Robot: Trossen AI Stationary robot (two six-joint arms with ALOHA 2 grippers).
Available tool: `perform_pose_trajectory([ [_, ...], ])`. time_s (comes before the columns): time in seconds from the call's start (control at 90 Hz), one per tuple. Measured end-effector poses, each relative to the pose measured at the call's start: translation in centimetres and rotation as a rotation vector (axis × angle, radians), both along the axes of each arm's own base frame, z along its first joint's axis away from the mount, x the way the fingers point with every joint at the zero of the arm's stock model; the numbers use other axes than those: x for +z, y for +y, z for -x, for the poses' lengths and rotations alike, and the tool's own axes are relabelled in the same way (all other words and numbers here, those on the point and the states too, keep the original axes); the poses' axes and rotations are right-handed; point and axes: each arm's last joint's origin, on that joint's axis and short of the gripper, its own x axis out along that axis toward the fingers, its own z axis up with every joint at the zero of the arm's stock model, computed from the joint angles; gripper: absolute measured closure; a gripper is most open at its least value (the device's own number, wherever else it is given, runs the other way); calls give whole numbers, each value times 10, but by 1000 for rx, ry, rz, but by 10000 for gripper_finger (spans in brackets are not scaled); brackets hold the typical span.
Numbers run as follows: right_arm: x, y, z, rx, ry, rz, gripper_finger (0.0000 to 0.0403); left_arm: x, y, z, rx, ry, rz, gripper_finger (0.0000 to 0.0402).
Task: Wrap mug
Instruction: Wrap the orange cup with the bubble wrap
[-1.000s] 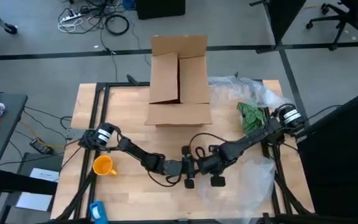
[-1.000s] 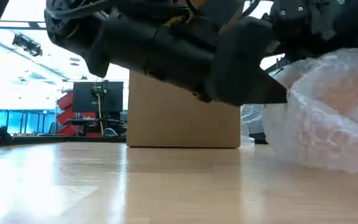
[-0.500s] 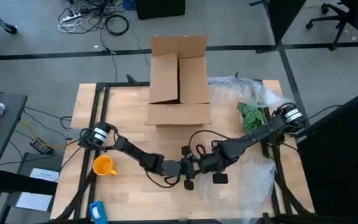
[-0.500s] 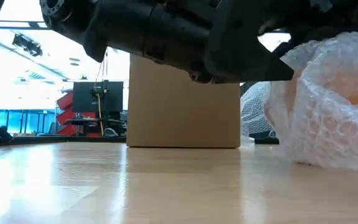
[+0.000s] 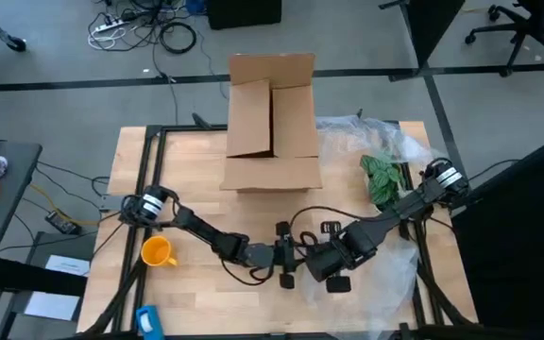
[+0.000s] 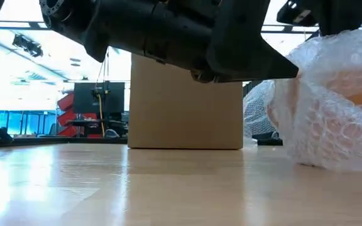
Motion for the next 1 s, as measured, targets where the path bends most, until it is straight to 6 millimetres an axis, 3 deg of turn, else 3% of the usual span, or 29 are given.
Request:
perform_pose_trajectory([
  [0.133, -8, -2, -3, -17, -47, 34, 403, 0, 0, 0, 0, -3, 1, 271],
  [0.489, -77, -26, 7, -72, 65, -3, 403, 2, 0, 0, 0, -18, 7, 271],
  [0.589, -84, -30, 7, -75, 56, -52, 403, 3, 0, 0, -1, -29, 8, 271],
  [0.733, -76, -30, 9, -86, 101, -28, 403, 3, 0, -1, -4, -30, 8, 271],
  [1.0, -14, -23, 10, -73, 75, 29, 403, 3, 0, -1, -3, -29, 5, 271],
])
